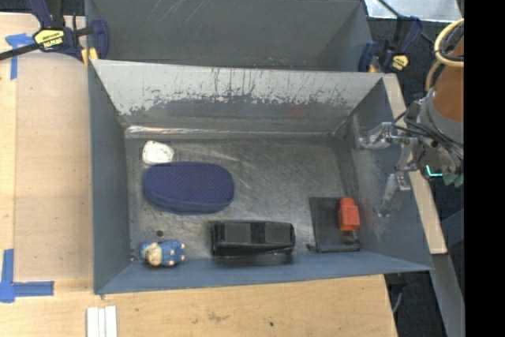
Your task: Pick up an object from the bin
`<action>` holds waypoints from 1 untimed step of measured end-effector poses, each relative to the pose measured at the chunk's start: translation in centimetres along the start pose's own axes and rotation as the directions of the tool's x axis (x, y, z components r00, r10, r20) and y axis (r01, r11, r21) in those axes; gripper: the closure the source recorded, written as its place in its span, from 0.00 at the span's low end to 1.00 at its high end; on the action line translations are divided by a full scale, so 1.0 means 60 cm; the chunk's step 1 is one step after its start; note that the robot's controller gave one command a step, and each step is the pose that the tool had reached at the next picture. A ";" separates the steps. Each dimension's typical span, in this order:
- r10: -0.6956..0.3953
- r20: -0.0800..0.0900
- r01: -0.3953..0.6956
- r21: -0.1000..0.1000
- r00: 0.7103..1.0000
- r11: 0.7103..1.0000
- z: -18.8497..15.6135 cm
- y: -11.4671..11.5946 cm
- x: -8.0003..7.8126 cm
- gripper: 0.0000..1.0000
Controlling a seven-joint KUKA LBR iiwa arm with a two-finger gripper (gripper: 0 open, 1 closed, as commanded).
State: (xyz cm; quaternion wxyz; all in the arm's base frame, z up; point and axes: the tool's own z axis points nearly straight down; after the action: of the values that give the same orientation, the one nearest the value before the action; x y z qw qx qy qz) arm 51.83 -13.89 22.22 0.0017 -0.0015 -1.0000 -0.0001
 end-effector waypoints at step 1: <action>-0.264 0.000 0.264 -0.001 0.965 0.965 0.181 0.043 0.029 0.00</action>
Offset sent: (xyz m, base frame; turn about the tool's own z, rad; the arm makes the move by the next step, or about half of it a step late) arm -0.0168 0.0256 -0.1062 -0.2677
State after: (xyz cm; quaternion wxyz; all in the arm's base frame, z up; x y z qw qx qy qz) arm 50.06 -11.29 11.35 0.0017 0.1317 -0.9913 -0.0010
